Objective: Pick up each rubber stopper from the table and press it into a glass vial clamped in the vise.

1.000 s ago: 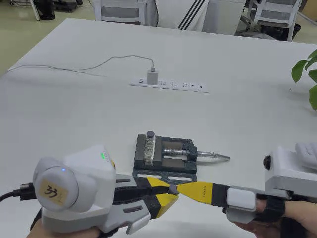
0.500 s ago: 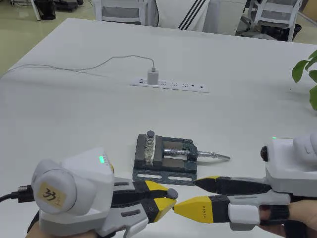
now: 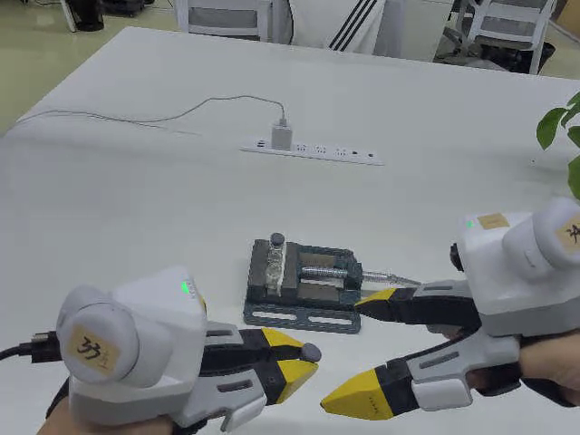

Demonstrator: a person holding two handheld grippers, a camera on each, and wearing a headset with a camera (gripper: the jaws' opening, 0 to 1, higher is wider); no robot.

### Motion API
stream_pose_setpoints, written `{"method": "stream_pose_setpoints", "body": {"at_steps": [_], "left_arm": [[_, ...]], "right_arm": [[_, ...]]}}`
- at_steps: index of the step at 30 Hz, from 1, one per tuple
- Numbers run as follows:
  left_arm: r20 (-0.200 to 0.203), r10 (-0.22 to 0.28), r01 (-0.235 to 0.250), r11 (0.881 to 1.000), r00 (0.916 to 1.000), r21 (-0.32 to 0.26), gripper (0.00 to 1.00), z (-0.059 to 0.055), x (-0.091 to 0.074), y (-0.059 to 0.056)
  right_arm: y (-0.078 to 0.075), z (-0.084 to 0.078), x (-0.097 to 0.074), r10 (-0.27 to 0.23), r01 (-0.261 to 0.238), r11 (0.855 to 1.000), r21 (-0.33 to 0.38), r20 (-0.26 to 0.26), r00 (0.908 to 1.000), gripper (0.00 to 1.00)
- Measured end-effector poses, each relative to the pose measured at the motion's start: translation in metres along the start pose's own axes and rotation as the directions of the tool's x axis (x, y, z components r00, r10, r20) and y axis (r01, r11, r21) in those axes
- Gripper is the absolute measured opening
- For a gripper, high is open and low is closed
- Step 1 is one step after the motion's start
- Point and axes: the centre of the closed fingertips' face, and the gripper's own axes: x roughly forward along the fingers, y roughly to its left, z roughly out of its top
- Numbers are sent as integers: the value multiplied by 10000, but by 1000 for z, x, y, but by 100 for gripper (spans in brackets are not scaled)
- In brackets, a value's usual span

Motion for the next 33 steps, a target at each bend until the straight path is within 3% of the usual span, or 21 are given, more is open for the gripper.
{"method": "stream_pose_setpoints", "body": {"at_steps": [6, 11, 17, 19, 25, 29, 33], "left_arm": [[-163, -77, 79, 9999, 9998, 129, 4, -5, 0, -4], [-331, -143, 153, 9994, 9993, 299, 4, -7, 0, -5], [-827, -348, 416, 9958, 9960, 822, 4, -12, 0, -9], [-846, -451, 517, 9956, 9954, 776, 4, -12, 1, -10], [-1061, -646, 744, 9931, 9923, 903, 4, -14, 5, -14], [-1138, -760, 875, 9912, 9906, 990, 4, -14, 8, -17], [-1120, -792, 904, 9910, 9906, 988, 4, -12, 9, -17]], "right_arm": [[3, 3, 2, 280, -310, 9974, -656, -464, 9985, 66], [8, 3, 4, 625, -735, 9901, -1198, -932, 9937, 55], [12, -3, 3, 792, -1251, 9608, -2473, -1878, 9790, 39], [15, -7, 3, 893, -1514, 9508, -2702, -2286, 9694, 35], [19, -8, 9, 953, -1744, 9350, -3088, -2549, 9623, 27], [21, -13, 11, 989, -1982, 9189, -3410, -2872, 9528, 23], [26, -15, 11, 1134, -2197, 9133, -3431, -3039, 9459, 20]]}}
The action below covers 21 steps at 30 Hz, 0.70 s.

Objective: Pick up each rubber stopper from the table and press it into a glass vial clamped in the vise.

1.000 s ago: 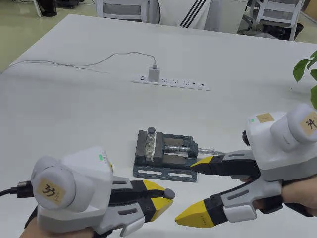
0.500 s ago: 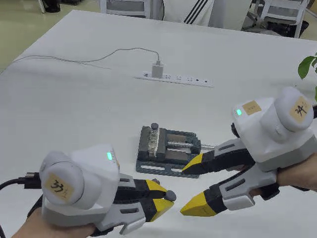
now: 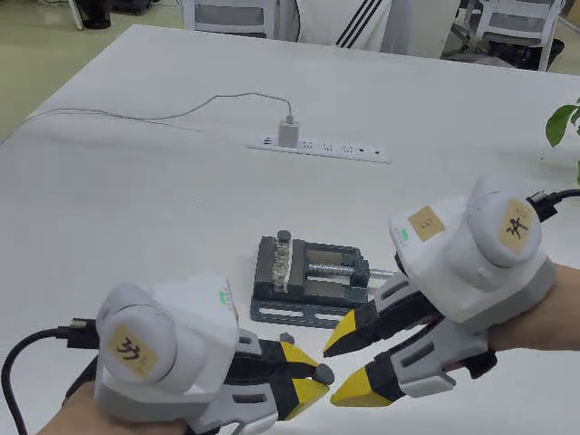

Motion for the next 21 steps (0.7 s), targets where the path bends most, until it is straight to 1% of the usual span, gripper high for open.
{"method": "stream_pose_setpoints", "body": {"at_steps": [2, 5, 10, 12, 17, 21], "left_arm": [[-16, -19, 19, 10000, 10000, 23, 4, 0, 0, 0], [-56, -77, 77, 10000, 10000, 40, 4, -1, 1, -1], [-126, -186, 187, 9998, 9997, 79, 4, -2, 4, -4], [-156, -229, 230, 9997, 9996, 73, 4, -3, 4, -4], [-188, -277, 277, 9996, 9994, 10, 4, -4, 5, -5], [-165, -234, 234, 9997, 9996, -47, 4, -2, 6, -4]], "right_arm": [[1, -1, 1, 55, -56, 9999, -124, -88, 9999, 18], [1, -2, 1, 73, -75, 9999, -138, -134, 9999, 18], [3, -5, 3, 139, -152, 9993, -344, -379, 9992, 16], [2, -7, 4, 86, -111, 9988, -484, -510, 9987, 14], [-1, -7, 4, 88, -115, 9991, -404, -664, 9978, 11], [-4, -7, 2, 47, -76, 9992, -381, -760, 9971, 9]]}}
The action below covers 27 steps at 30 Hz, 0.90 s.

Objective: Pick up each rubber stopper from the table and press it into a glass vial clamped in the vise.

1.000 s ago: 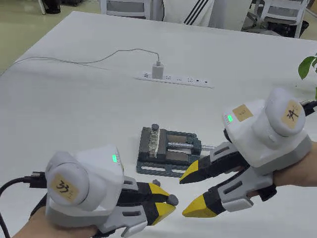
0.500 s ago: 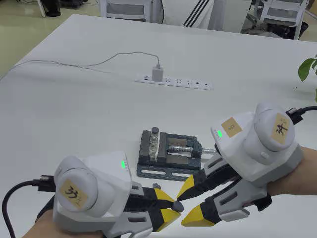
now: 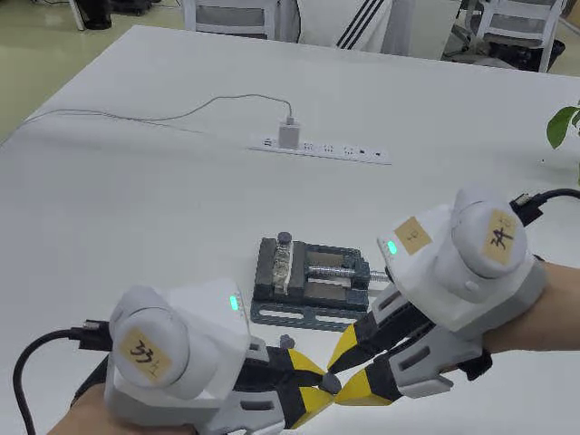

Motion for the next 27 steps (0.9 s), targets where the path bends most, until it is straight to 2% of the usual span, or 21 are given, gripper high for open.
{"method": "stream_pose_setpoints", "body": {"at_steps": [8, 10, 13, 16, 27], "left_arm": [[-32, 28, -28, 9999, 10000, 135, 4, 3, 1, 2], [-186, 31, -25, 9995, 9998, 324, 4, 4, 1, 1], [-642, 87, -24, 9952, 9979, 982, 4, 3, 2, -1], [-792, 104, -14, 9936, 9968, 1128, 4, 3, 4, -2], [-827, 122, -31, 9941, 9965, 1087, 4, 1, 3, -3]], "right_arm": [[-4, 0, -3, -13, 15, 9996, 281, -68, 10000, 8], [-4, 0, -3, 24, -22, 9994, 334, -85, 10000, 7], [-3, -2, -2, 115, -106, 9991, 399, -217, 9997, 7], [-2, -3, -2, 134, -123, 9994, 311, -351, 9993, 8], [0, -3, -1, 134, -118, 9992, 371, -435, 9990, 7]]}}
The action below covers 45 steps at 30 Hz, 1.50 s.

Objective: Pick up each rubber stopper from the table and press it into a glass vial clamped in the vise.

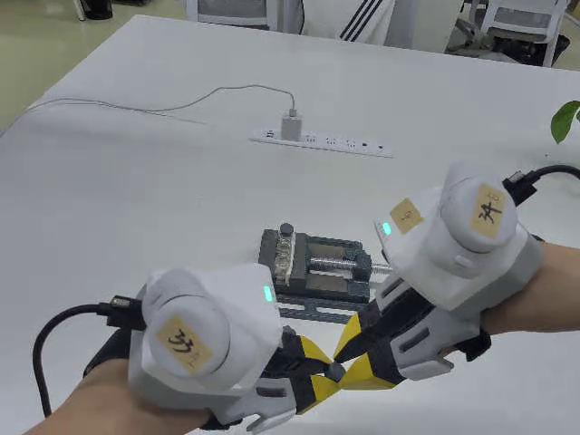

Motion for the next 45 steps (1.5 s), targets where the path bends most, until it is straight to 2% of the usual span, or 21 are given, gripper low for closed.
{"method": "stream_pose_setpoints", "body": {"at_steps": [13, 20, 22, 25, 27, 29, 30, 33, 34, 35, 38, 40, 45], "left_arm": [[80, 113, -116, 9991, 9999, 417, 5, -3, 1, 1], [195, 547, -548, 9985, 9983, 19, 22, -10, -2, 10], [229, 817, -811, 9964, 9964, -257, 32, -14, -3, 14], [466, 1297, -1259, 9891, 9905, -763, 46, -15, -6, 23], [721, 1634, -1545, 9812, 9839, -1155, 53, -15, -9, 29], [704, 1986, -1858, 9700, 9775, -1568, 61, -18, -12, 36], [675, 2051, -1922, 9681, 9764, -1607, 65, -20, -14, 37], [732, 2477, -2309, 9552, 9661, -1854, 80, -25, -19, 45], [613, 2668, -2497, 9467, 9618, -2036, 84, -29, -22, 48], [648, 2686, -2510, 9467, 9611, -2020, 86, -30, -24, 49], [674, 3321, -3091, 9225, 9408, -2314, 93, -34, -34, 61], [761, 3552, -3274, 9118, 9317, -2480, 99, -35, -39, 66], [729, 3920, -3607, 8934, 9171, -2677, 99, -39, -51, 76]], "right_arm": [[-1, -1, 2, -67, 67, 10000, 6, -14, 10000, 6], [-3, -2, 1, -134, 134, 9999, 109, -19, 9999, 6], [-5, -3, 1, -171, 171, 9997, 145, -31, 9998, 6], [-7, -3, 1, -300, 301, 9993, 207, -7, 9995, 6], [-9, -4, 1, -353, 353, 9990, 262, -16, 9994, 6], [-11, -5, 1, -439, 440, 9986, 299, -39, 9990, 6], [-12, -5, 2, -431, 433, 9986, 303, -65, 9990, 6], [-13, -6, 2, -422, 425, 9985, 333, -117, 9990, 6], [-12, -7, 2, -387, 392, 9986, 342, -132, 9992, 6], [-11, -7, 2, -336, 341, 9987, 365, -147, 9993, 6], [-11, -10, 3, -322, 331, 9987, 375, -241, 9992, 6], [-11, -11, 3, -336, 345, 9988, 361, -263, 9991, 6], [-14, -10, 3, -371, 380, 9986, 362, -262, 9990, 6]]}}
